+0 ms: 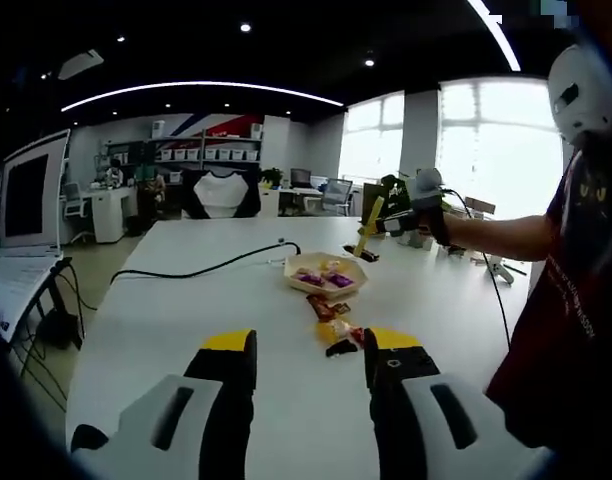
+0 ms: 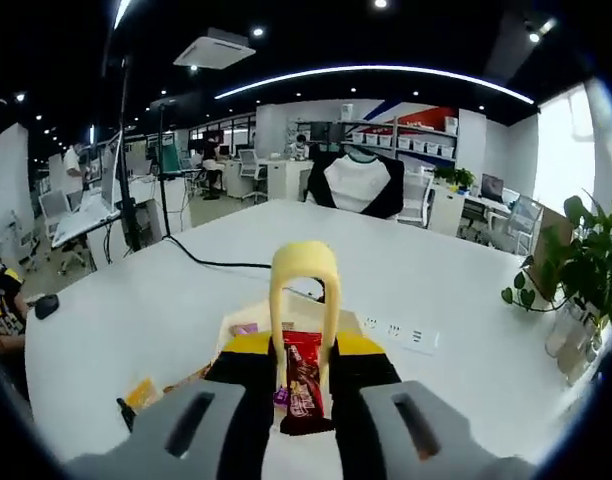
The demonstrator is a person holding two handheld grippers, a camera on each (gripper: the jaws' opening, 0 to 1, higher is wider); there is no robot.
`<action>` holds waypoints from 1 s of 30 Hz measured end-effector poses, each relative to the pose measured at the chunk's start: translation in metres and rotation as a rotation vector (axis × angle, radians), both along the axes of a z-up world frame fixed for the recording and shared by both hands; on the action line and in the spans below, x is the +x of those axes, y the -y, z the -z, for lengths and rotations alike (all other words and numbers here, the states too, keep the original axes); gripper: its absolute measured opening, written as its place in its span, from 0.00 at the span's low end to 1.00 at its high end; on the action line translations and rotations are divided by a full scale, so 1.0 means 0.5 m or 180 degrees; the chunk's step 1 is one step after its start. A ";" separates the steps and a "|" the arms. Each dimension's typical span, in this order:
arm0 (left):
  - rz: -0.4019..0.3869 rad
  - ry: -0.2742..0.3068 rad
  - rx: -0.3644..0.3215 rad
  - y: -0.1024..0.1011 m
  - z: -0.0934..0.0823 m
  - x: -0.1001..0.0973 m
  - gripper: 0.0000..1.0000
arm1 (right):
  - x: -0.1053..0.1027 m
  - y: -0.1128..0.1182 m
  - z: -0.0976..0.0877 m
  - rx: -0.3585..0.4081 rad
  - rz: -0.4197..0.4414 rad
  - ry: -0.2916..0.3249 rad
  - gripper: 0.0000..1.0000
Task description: Place the target food into the container with the food tongs after gripping and lifting it, then release it inside without dropping or visibly crushing the food.
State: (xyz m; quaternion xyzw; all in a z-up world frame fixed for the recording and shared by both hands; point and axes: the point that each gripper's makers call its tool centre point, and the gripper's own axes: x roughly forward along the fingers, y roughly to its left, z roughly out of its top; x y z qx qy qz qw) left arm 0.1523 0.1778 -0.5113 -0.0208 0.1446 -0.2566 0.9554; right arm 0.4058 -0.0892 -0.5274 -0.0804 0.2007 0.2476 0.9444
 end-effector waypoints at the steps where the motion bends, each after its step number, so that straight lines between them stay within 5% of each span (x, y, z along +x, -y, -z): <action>1: -0.0015 -0.0003 -0.0003 -0.003 0.002 -0.002 0.46 | 0.003 -0.014 0.004 -0.0053 -0.0140 0.0047 0.16; 3: -0.0036 -0.0014 -0.0016 -0.009 0.005 -0.007 0.46 | 0.007 -0.019 0.020 -0.0269 -0.0239 0.0097 0.19; 8: -0.0076 -0.0013 -0.0029 -0.017 0.009 -0.014 0.45 | -0.002 -0.023 0.038 -0.0265 -0.0225 0.0056 0.21; 19: -0.0044 0.0028 -0.0051 -0.014 0.006 -0.005 0.45 | -0.052 -0.021 0.001 0.0186 -0.0142 -0.0072 0.21; 30: -0.0017 0.0039 -0.0038 -0.005 0.004 -0.001 0.45 | -0.126 0.011 -0.006 0.0156 -0.0136 0.0041 0.21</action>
